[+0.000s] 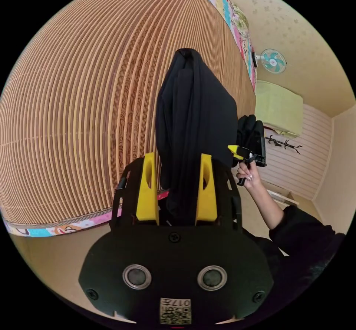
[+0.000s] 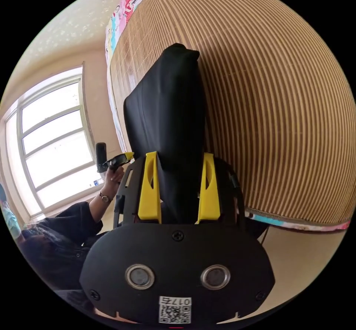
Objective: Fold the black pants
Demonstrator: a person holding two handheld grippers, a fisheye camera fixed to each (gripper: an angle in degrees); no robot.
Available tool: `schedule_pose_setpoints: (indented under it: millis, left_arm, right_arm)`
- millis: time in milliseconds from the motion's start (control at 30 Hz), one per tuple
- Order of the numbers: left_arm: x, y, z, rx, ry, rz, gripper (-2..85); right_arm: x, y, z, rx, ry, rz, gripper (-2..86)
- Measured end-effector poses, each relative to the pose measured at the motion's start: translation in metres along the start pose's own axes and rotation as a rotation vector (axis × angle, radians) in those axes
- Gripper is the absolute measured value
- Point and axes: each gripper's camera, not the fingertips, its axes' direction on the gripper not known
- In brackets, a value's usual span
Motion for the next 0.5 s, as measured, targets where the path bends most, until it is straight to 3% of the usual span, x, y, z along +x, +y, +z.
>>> schedule_pose_setpoints:
  millis: [67, 267, 500]
  left_arm:
    - [0.000, -0.012, 0.021, -0.078, 0.046, -0.009, 15.3]
    - [0.007, 0.014, 0.006, 0.011, -0.061, 0.008, 11.4]
    - [-0.081, 0.100, -0.114, 0.324, -0.198, -0.256, 11.3]
  right_arm:
    - [-0.005, -0.014, 0.017, -0.035, -0.017, 0.004, 15.4]
    - [-0.068, -0.037, 0.062, -0.103, 0.101, -0.097, 10.5]
    - [-0.196, -0.071, 0.226, -0.310, 0.016, -0.239, 8.6]
